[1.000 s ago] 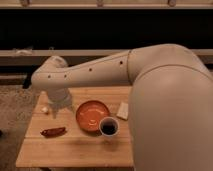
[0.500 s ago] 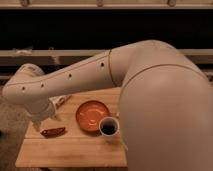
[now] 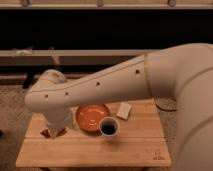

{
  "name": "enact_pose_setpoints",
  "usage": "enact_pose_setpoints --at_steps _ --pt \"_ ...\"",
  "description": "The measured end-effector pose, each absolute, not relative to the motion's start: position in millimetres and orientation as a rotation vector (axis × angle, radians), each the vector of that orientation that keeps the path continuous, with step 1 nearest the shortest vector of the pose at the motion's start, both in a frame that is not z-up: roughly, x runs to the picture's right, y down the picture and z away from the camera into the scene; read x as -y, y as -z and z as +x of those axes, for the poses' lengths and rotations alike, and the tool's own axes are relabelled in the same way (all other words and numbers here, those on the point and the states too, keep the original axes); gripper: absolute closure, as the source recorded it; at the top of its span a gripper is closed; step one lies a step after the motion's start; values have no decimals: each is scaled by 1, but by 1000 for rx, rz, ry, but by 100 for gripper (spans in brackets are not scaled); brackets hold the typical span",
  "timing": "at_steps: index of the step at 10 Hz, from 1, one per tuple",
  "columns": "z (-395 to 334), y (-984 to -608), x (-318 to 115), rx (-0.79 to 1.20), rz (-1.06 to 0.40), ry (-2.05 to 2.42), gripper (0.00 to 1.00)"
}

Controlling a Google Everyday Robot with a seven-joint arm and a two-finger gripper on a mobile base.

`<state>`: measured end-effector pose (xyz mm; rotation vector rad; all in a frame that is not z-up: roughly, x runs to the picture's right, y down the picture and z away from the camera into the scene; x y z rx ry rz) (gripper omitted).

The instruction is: Move the arm in a circular motion

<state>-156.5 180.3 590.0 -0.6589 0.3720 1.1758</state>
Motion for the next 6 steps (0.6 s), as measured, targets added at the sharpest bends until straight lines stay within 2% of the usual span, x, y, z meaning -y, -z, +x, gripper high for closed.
enact_pose_setpoints --at_steps 4,6 --pt "-56 -578 -196 -451 -648 -1379 35" --pt "6 -586 -190 -496 -633 -1498 35"
